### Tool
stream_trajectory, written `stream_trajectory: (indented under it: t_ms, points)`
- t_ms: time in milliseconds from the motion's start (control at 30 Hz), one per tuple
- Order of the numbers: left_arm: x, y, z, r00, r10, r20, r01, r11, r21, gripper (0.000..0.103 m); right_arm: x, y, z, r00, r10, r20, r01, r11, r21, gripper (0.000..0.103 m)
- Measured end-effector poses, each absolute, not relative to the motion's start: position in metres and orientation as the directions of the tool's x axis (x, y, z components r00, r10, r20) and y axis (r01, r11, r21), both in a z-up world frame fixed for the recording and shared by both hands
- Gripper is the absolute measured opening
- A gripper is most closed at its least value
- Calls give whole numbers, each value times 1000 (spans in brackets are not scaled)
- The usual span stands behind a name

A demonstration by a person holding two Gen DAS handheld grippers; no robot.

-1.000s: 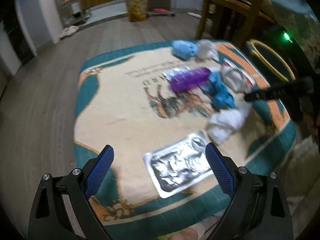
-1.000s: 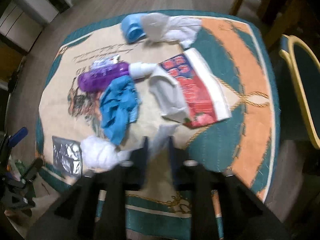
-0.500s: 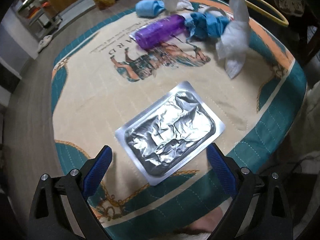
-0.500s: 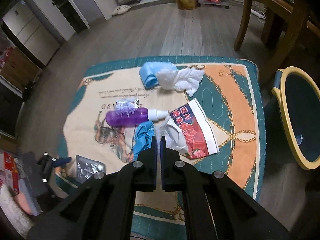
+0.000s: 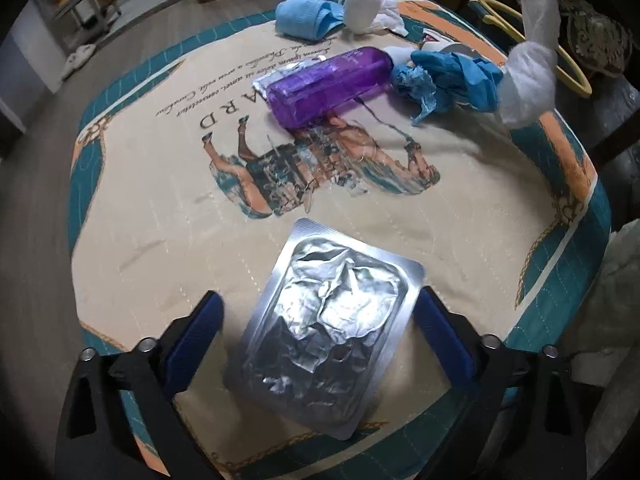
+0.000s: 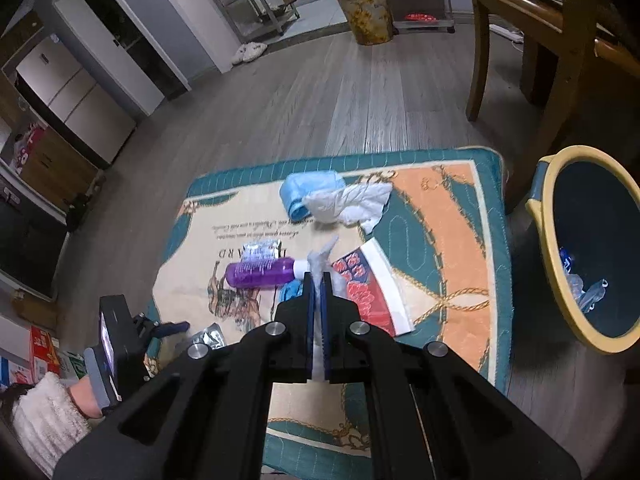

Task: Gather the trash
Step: 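Grasp the foil tray with the left gripper while the right grasps a white tissue, then carry the foil tray and tissue over the bin and open both grippers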

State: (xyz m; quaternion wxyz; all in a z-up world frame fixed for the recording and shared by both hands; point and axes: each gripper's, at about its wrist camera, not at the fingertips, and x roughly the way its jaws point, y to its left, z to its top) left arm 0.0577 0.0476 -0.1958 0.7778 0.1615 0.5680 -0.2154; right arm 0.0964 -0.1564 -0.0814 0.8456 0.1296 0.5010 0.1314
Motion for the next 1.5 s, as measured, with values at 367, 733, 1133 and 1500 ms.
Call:
stream_trajectory:
  t_ms: [367,733,1133,1500]
  points:
    - [69,45,-170,326,-167,-930,465,885,4,70,101,-177,-57,530,376,-760,-78,914,398,2]
    - [84,6,-97,489,-233,-840,422,907,-5,69,93,-221,-22,626,340,-701,-57,917,394,2]
    - [111,-125,-54,511,-389,-767,541,838,-64,70,70,-336,8,754,175,-634,78,933,351,2]
    - [134,-260,-69,438,-504,-744,666,738,-107,70,50,-456,-32,715,-5,-699,306,901,306,2]
